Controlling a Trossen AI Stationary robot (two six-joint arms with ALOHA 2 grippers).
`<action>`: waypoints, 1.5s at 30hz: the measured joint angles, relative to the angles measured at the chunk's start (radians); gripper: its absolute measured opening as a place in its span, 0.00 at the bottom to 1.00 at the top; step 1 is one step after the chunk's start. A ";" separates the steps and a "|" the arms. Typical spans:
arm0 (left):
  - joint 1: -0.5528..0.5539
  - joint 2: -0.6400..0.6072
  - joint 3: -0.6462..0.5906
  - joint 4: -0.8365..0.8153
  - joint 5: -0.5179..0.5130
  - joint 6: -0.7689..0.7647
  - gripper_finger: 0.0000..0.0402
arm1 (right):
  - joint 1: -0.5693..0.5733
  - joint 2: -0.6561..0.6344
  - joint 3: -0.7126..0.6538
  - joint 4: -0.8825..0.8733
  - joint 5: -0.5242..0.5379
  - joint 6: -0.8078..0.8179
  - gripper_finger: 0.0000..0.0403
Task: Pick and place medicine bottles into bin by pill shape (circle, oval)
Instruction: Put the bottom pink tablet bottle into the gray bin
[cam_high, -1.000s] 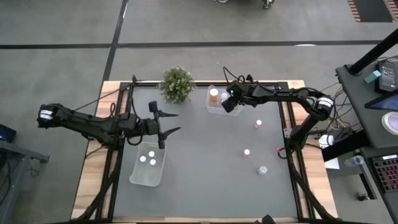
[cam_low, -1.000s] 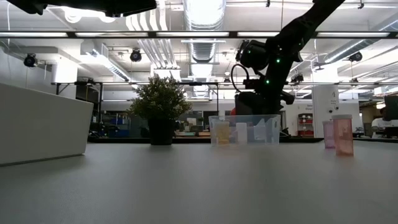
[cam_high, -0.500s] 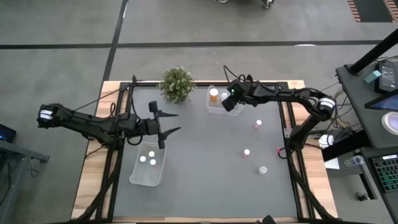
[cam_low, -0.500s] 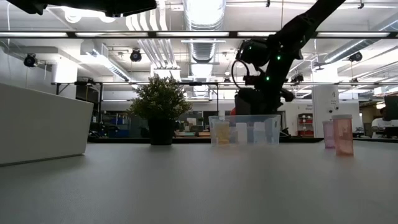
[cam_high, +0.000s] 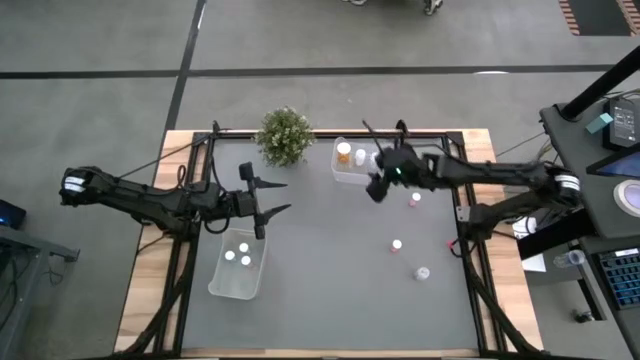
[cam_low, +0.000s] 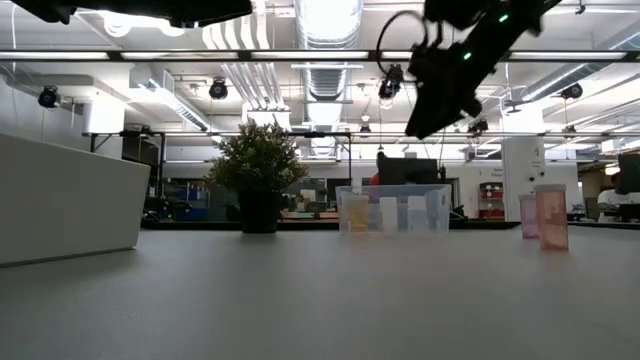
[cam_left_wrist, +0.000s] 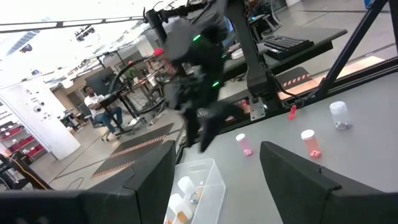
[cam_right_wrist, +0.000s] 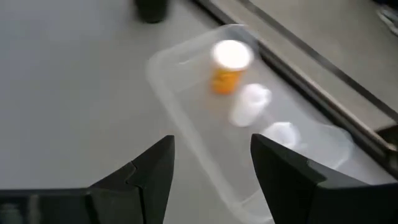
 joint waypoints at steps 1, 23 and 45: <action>0.000 0.005 0.000 0.006 0.000 -0.001 0.55 | 0.037 -0.027 -0.017 0.001 0.000 0.000 0.51; -0.001 0.532 0.227 0.257 0.077 -0.219 0.55 | 0.315 -0.450 -0.439 0.546 -0.092 -0.287 0.51; 0.005 1.026 0.749 0.035 0.173 -0.297 0.55 | 0.315 -0.801 -0.558 0.575 -0.211 -0.376 0.51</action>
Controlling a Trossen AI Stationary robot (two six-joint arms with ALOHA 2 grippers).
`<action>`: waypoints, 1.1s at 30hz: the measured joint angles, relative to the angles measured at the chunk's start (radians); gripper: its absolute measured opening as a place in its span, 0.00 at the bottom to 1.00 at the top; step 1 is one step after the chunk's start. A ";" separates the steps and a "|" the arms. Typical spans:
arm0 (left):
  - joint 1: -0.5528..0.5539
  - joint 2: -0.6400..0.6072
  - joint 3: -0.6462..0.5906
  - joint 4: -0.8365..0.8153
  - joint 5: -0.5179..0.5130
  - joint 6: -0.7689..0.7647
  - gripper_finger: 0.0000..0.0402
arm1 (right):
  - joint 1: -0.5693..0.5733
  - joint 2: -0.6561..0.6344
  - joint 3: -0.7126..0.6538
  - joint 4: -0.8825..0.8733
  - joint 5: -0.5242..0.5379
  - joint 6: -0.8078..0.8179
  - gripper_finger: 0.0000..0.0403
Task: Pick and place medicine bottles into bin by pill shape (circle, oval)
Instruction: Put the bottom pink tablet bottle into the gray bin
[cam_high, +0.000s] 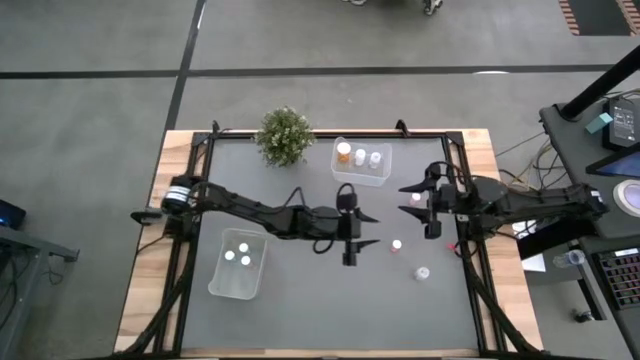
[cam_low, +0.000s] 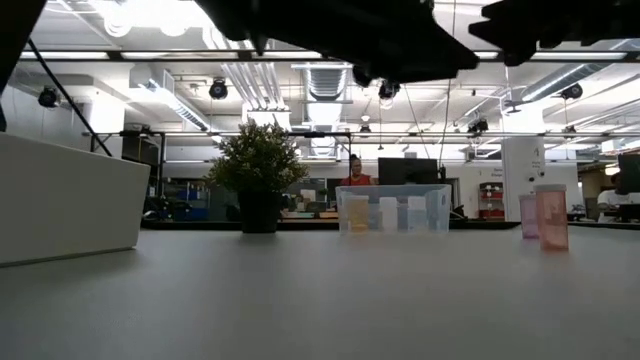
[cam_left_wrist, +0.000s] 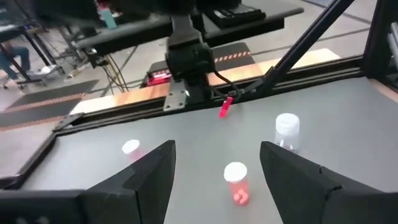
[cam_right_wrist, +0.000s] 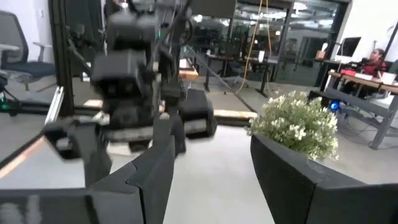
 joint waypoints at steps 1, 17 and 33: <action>0.002 0.020 0.023 -0.006 0.009 -0.006 0.55 | 0.000 -0.011 0.002 0.000 0.000 -0.001 0.51; 0.048 0.326 0.321 -0.023 0.102 -0.125 0.55 | 0.000 -0.102 0.050 -0.118 0.010 -0.020 0.51; 0.048 0.455 0.345 -0.012 0.160 -0.230 0.55 | -0.001 -0.102 0.049 -0.118 0.038 -0.028 0.51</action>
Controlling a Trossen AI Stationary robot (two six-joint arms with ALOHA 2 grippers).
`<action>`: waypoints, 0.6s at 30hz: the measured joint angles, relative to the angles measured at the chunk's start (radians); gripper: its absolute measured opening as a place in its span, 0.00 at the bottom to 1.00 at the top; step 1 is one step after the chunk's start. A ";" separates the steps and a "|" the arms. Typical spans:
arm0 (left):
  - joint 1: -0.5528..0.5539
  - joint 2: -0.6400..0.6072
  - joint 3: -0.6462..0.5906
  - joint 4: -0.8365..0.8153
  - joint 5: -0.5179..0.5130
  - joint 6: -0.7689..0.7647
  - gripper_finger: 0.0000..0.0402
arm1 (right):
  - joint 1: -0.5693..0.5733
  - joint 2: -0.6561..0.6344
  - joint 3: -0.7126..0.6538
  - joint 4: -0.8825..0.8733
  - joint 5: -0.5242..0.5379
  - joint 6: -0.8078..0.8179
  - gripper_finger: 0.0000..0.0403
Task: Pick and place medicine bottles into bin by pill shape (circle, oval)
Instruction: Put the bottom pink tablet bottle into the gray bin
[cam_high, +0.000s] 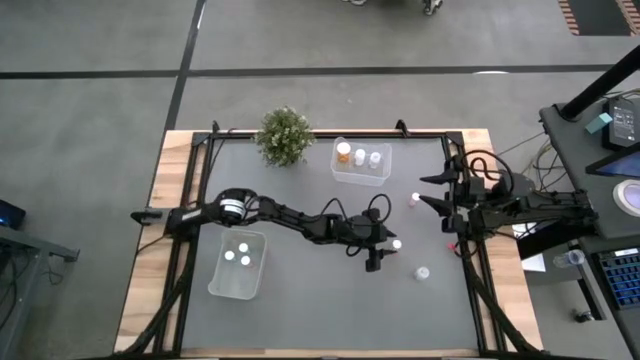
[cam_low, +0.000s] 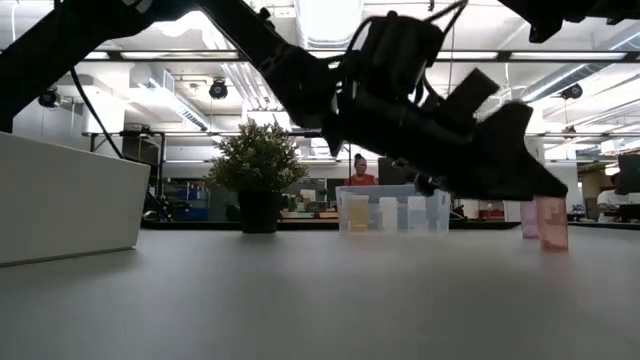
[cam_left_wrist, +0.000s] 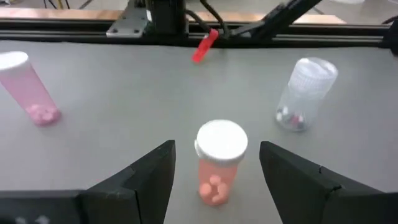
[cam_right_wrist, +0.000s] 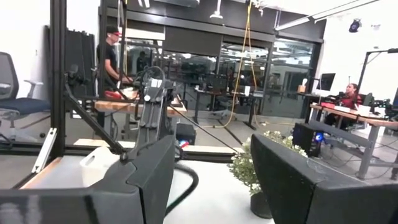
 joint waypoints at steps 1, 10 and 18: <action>0.000 0.003 0.000 0.001 0.000 0.000 0.55 | 0.000 0.000 0.000 0.000 0.000 0.000 0.51; -0.001 0.004 -0.001 0.032 0.000 0.001 0.55 | 0.000 0.000 0.000 -0.002 0.019 -0.009 0.51; -0.003 0.004 -0.001 0.056 0.000 0.002 0.54 | 0.000 0.000 0.000 -0.010 0.026 -0.015 0.51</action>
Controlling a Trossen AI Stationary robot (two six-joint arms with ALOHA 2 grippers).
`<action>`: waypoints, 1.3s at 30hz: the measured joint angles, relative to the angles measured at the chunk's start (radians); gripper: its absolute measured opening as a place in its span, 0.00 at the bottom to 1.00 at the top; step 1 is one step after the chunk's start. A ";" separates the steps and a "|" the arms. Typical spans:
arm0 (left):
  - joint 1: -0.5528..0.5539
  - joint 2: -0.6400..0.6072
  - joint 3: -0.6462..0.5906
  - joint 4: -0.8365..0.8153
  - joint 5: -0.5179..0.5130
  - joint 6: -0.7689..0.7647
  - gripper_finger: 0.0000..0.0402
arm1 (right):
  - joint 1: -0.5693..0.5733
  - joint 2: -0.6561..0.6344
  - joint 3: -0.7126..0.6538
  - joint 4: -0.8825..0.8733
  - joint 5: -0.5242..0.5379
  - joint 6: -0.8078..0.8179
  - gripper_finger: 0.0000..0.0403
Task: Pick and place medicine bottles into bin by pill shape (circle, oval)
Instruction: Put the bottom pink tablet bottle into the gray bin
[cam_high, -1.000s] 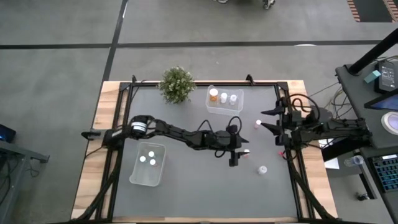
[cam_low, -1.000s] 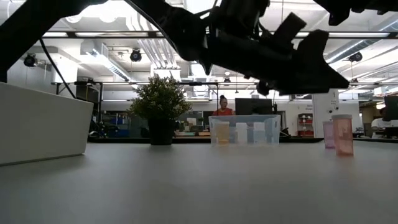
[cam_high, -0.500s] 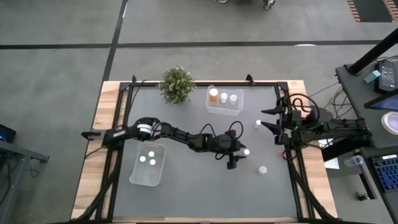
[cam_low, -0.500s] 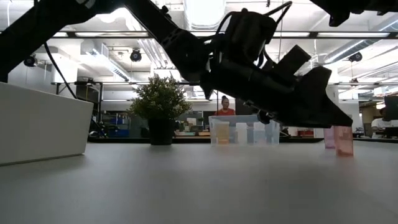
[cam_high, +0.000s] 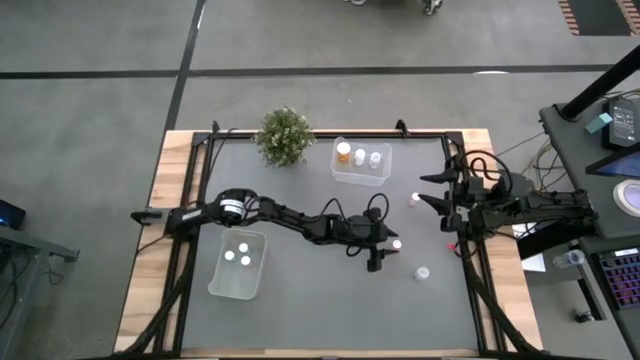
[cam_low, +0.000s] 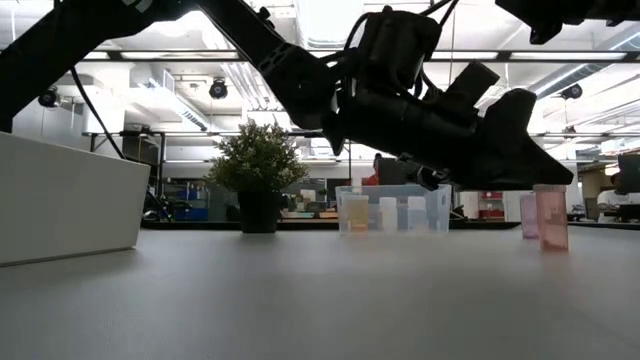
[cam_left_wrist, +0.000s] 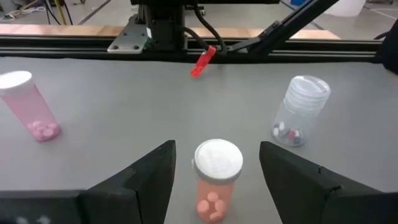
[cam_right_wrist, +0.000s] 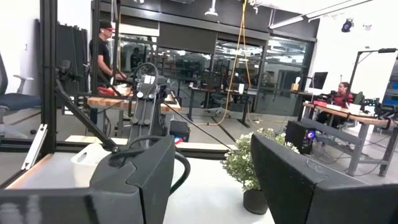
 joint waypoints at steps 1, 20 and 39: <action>0.000 0.000 0.000 0.001 0.000 0.000 0.53 | 0.000 0.000 0.000 0.000 0.000 0.000 0.51; -0.007 0.042 0.021 0.062 -0.027 0.007 0.43 | 0.000 0.000 0.000 -0.001 0.018 -0.012 0.51; -0.008 0.041 0.021 0.050 -0.040 0.006 0.24 | 0.000 0.000 0.000 -0.007 0.024 -0.009 0.51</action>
